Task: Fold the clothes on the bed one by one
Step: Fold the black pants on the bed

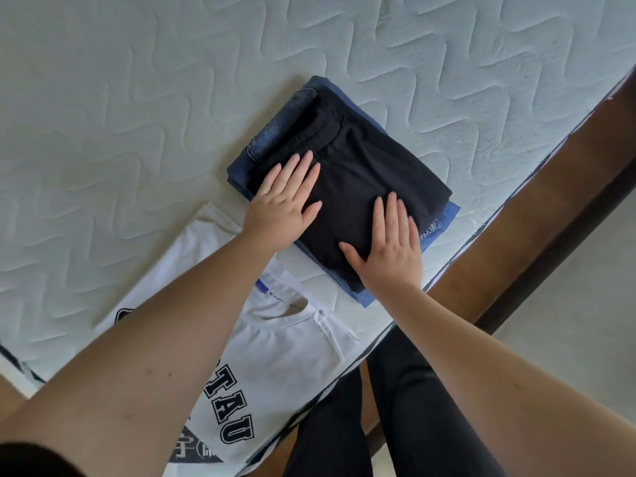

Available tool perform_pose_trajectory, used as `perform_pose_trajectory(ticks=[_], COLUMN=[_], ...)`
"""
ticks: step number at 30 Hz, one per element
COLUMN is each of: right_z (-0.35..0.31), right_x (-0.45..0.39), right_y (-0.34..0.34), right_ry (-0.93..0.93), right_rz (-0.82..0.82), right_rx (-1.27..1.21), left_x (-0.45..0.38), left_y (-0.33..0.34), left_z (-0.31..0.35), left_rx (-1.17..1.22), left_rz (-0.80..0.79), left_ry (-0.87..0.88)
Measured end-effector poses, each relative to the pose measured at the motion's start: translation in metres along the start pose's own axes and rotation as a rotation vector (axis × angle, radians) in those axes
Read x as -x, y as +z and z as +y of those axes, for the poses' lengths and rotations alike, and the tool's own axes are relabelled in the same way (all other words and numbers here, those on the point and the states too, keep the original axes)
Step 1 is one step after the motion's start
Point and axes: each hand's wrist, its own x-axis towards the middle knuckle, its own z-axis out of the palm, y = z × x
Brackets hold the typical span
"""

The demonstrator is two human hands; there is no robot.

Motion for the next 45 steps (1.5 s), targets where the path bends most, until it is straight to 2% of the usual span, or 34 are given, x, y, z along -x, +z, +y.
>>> perform_pose_trajectory(ticks=[8, 12, 17, 21, 24, 33, 41, 45], right_z=[0.041, 0.048, 0.044, 0.024, 0.005, -0.004, 0.014, 0.033], right_x=[0.030, 0.055, 0.095, 0.130, 0.154, 0.212, 0.240, 0.248], right_y=[-0.045, -0.091, -0.153, -0.209, -0.239, -0.287, -0.299, -0.302], right_ry=[-0.090, -0.154, -0.219, -0.270, -0.355, -0.599, -0.736, -0.769], right_rz=[-0.240, -0.263, -0.201, -0.127, -0.067, 0.233, 0.191, 0.149], right_rx=[0.118, 0.155, 0.138, -0.070, -0.120, -0.051, -0.074, -0.049], left_x=[0.034, 0.080, 0.132, 0.169, 0.194, 0.279, 0.310, 0.312], left_y=[-0.047, -0.079, -0.133, -0.193, -0.236, -0.315, -0.335, -0.346], left_z=[0.029, 0.051, 0.066, 0.060, 0.056, 0.065, 0.110, 0.154], left_rx=[0.151, 0.296, 0.337, 0.282, 0.250, 0.252, 0.224, 0.221], left_rz=[-0.303, -0.393, -0.307, -0.176, -0.103, -0.091, -0.055, 0.061], left_ry=[-0.047, -0.073, -0.089, -0.129, -0.169, -0.287, -0.408, -0.484])
